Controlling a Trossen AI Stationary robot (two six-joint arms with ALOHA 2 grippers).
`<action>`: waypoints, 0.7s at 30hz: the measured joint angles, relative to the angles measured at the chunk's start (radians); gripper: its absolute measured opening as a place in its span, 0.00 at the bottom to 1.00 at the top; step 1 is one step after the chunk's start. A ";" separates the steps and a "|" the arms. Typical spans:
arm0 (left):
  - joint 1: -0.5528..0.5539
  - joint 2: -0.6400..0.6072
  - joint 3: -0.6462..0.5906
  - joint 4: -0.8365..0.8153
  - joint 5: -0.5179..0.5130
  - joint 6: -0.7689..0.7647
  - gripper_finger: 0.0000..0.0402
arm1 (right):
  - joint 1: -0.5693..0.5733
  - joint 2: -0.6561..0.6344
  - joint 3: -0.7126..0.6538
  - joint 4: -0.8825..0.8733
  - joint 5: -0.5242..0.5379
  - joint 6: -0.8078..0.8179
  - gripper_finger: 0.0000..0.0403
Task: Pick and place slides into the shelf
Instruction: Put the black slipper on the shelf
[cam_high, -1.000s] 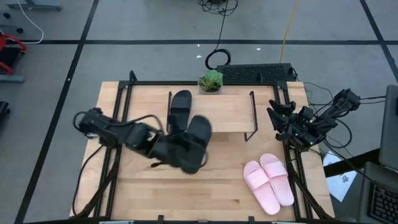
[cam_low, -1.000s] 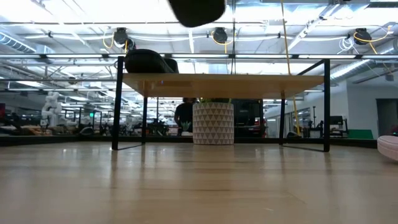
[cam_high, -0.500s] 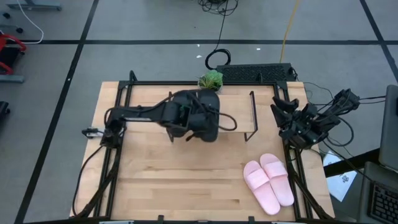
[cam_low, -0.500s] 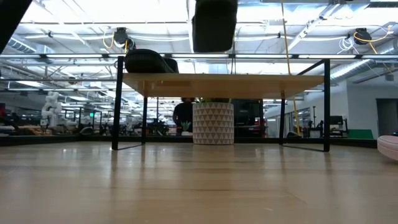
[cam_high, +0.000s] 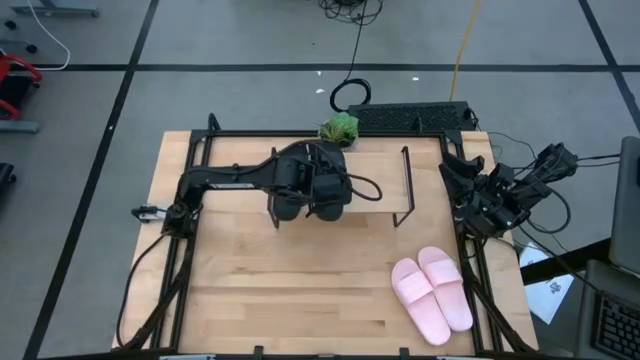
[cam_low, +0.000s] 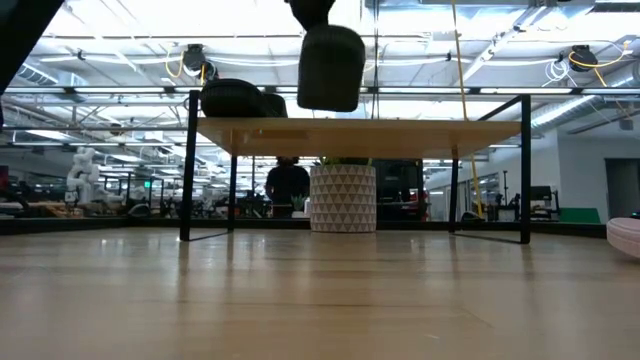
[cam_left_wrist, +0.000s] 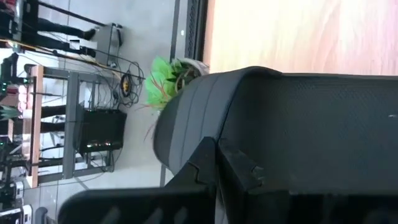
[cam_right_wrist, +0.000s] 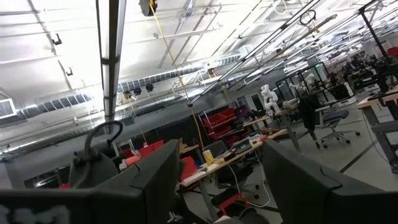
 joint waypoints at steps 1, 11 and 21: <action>0.000 0.000 -0.012 0.003 0.000 0.000 0.00 | 0.000 0.000 0.000 0.000 0.000 0.000 0.54; 0.010 0.000 -0.135 0.060 0.001 0.026 0.00 | 0.000 0.000 0.000 0.000 -0.002 0.005 0.54; 0.041 0.000 -0.167 0.082 -0.011 0.045 0.00 | 0.000 0.000 0.000 0.000 -0.002 0.007 0.54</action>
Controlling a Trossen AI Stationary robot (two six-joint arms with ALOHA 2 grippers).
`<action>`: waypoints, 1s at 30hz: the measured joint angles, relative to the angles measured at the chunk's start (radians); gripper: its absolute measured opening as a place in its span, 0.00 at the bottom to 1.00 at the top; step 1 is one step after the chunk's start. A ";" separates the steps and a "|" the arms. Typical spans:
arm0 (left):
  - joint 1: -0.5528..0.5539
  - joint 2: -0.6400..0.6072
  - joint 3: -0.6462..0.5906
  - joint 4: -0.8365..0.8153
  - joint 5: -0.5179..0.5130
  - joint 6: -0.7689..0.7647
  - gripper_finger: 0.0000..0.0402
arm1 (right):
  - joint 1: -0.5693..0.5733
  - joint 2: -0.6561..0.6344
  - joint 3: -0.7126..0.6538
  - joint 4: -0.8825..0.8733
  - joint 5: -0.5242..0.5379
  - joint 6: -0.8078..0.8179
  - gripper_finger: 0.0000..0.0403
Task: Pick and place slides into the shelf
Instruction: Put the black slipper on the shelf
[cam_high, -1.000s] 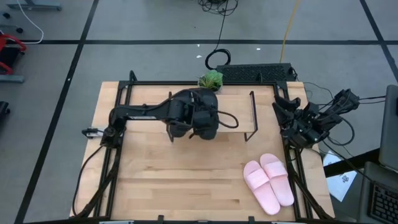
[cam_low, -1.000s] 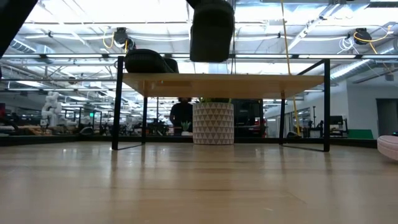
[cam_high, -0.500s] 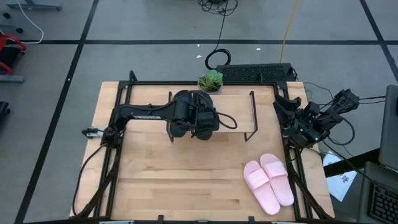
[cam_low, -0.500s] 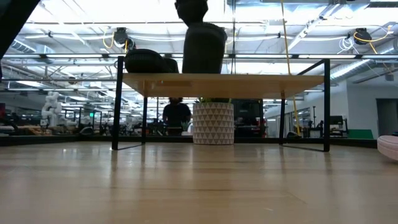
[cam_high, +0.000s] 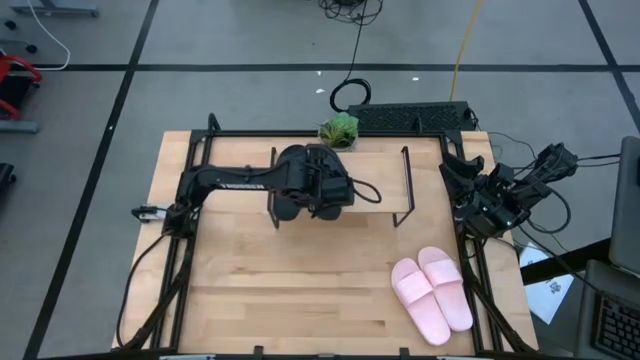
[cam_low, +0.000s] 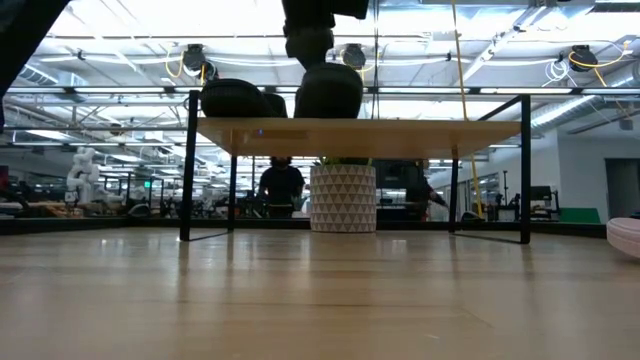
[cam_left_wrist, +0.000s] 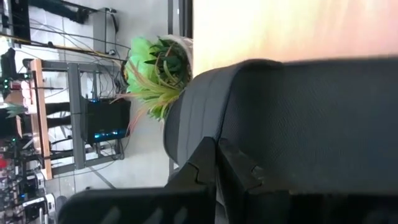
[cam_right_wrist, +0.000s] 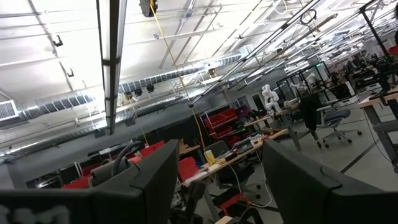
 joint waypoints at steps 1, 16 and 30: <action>0.002 0.000 0.000 0.000 0.000 0.000 0.00 | 0.000 0.000 0.000 0.000 0.000 0.000 0.54; 0.022 0.000 0.000 -0.061 0.029 -0.001 0.00 | 0.000 0.000 0.000 0.000 0.000 0.000 0.54; 0.034 -0.002 0.000 -0.064 0.077 -0.027 0.00 | 0.000 0.000 0.000 0.000 -0.001 0.000 0.54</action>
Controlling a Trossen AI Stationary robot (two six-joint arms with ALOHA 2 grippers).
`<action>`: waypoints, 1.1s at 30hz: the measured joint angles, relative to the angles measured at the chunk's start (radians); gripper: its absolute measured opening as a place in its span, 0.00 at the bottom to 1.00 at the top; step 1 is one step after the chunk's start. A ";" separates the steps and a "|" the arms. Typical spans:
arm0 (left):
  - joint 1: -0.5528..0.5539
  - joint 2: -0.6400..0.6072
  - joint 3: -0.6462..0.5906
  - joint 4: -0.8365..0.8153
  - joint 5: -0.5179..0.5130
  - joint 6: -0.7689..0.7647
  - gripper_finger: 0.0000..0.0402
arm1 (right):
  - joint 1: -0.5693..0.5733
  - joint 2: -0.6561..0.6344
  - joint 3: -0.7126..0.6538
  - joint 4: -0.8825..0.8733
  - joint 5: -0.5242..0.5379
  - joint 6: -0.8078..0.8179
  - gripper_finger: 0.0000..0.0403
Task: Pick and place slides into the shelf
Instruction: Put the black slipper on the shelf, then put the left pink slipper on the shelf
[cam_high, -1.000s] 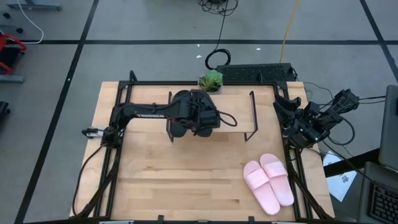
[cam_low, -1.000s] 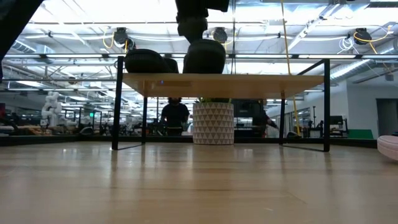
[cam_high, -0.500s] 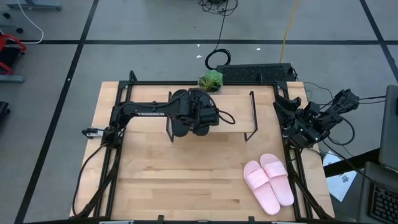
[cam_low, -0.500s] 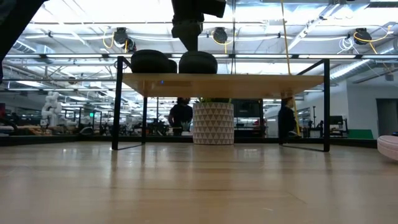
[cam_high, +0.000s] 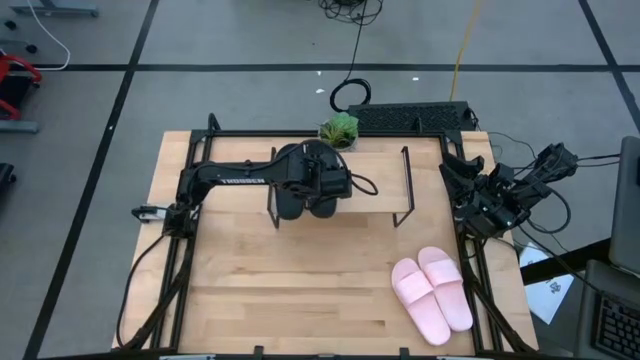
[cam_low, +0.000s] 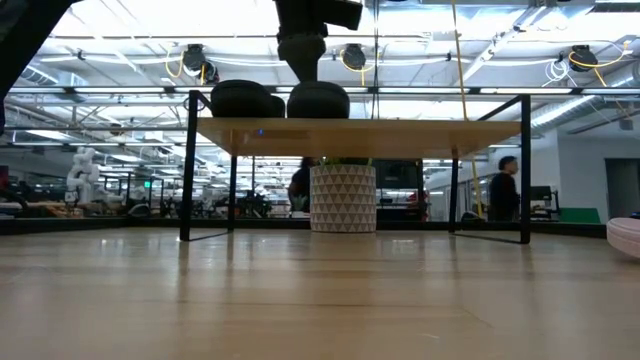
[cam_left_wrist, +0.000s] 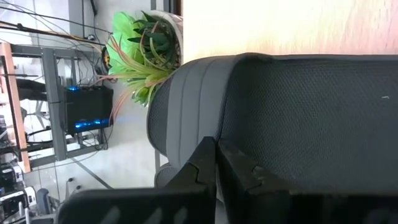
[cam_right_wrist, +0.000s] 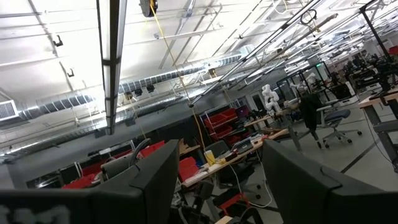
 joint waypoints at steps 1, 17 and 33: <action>-0.001 0.000 0.000 -0.002 0.000 -0.002 0.00 | 0.000 0.000 0.000 0.000 0.000 0.000 0.54; -0.003 0.000 0.000 -0.063 0.002 -0.060 0.10 | 0.000 0.000 0.000 -0.001 0.000 0.000 0.54; -0.004 0.000 0.000 -0.069 0.004 -0.086 0.30 | 0.000 0.000 0.000 -0.005 0.000 0.000 0.54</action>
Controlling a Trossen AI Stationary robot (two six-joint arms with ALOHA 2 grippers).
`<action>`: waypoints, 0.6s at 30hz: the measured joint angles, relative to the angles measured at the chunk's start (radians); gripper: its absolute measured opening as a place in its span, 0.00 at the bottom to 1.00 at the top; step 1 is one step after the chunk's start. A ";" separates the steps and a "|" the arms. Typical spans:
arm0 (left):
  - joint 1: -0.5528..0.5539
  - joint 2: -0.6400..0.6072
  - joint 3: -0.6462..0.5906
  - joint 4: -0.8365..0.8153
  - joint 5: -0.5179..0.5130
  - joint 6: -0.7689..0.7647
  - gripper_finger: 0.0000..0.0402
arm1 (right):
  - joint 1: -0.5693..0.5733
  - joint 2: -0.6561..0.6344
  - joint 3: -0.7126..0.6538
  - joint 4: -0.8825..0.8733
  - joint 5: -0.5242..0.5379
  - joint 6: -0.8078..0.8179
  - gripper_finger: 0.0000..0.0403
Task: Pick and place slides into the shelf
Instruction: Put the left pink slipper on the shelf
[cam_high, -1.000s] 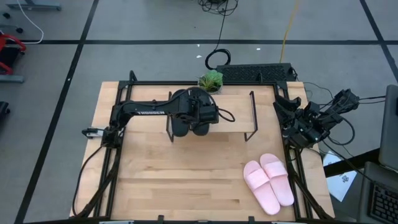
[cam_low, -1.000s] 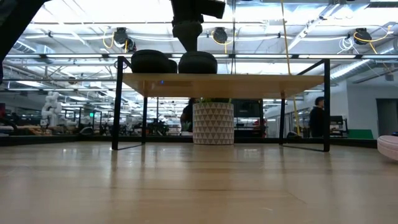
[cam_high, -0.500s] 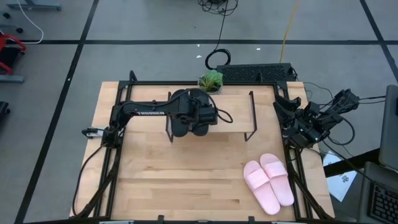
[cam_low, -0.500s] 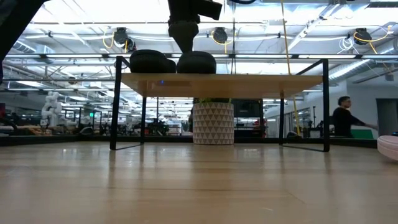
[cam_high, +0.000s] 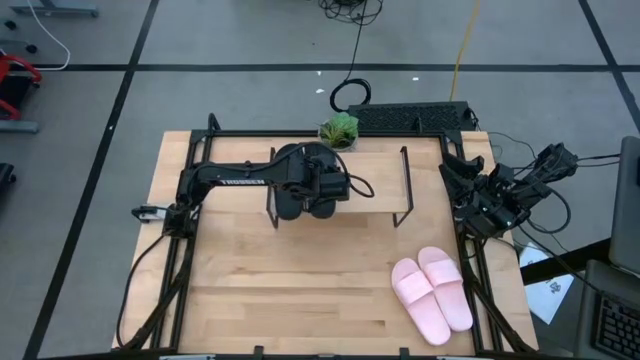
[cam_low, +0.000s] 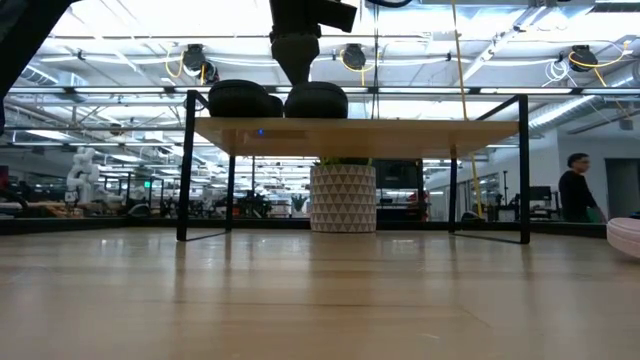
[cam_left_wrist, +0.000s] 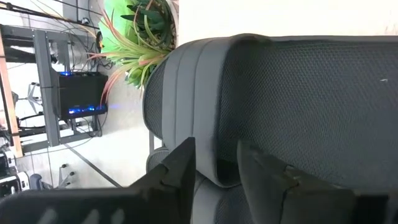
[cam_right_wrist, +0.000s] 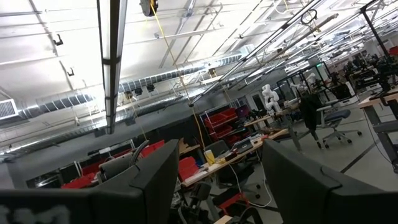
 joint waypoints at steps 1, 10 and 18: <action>-0.001 0.000 0.000 0.000 0.000 0.000 0.31 | 0.000 0.000 0.000 0.000 0.000 0.000 0.54; -0.018 0.000 0.000 0.001 -0.007 0.000 0.42 | 0.000 0.000 0.000 0.000 0.000 0.000 0.54; -0.047 0.000 0.000 0.002 -0.101 0.012 0.49 | 0.000 0.000 0.000 0.000 0.000 0.000 0.54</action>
